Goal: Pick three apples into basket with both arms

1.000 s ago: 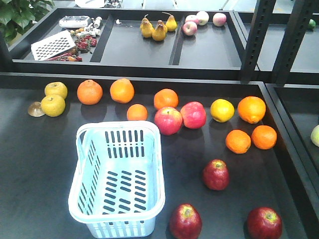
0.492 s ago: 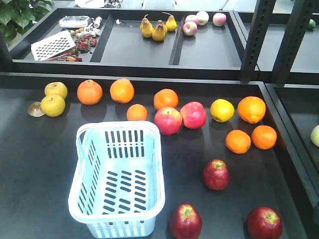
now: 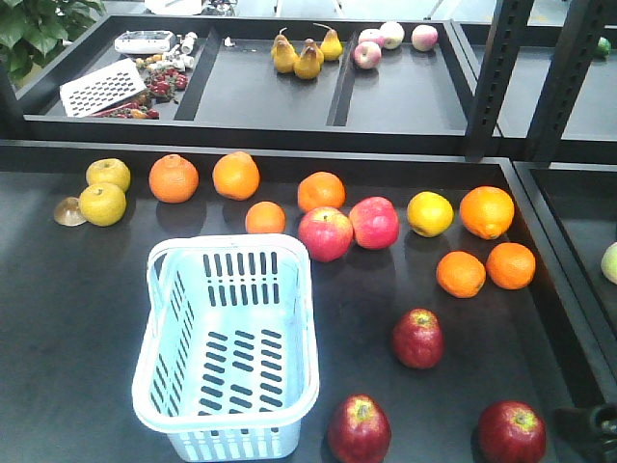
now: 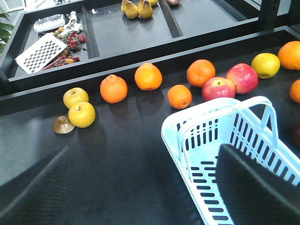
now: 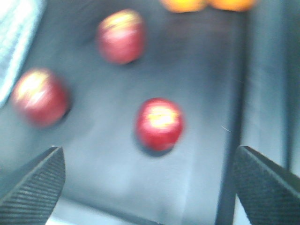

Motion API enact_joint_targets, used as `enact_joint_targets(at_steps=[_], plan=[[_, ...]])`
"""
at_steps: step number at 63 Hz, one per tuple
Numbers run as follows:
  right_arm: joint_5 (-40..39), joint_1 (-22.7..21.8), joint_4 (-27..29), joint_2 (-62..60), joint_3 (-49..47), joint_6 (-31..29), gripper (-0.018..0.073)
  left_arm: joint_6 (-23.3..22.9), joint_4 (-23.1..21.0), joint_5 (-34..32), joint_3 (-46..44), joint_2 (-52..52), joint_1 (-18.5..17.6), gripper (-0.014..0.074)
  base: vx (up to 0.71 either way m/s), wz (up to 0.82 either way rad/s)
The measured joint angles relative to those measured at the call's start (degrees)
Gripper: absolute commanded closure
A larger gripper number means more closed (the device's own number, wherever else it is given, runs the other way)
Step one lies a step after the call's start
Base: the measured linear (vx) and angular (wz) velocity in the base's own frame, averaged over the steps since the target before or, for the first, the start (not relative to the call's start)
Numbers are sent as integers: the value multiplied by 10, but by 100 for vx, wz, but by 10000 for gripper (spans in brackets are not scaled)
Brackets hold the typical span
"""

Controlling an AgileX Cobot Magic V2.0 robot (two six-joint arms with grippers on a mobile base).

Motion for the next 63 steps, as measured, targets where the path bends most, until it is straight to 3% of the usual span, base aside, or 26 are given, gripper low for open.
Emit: enact_joint_targets(at_steps=[17,26,46,63], plan=[[29,3,191,143,-46,-227,-124,0,0,0,0,0,0,6,0,0],[1,52,205,212,-50,-289,-124,0,0,0,0,0,0,6,0,0],[-139,204,159,351,-51,-303,-124,0,0,0,0,0,0,6,0,0],[-216,269,159,472,-84,-304,-120,0,0,0,0,0,0,6,0,0]])
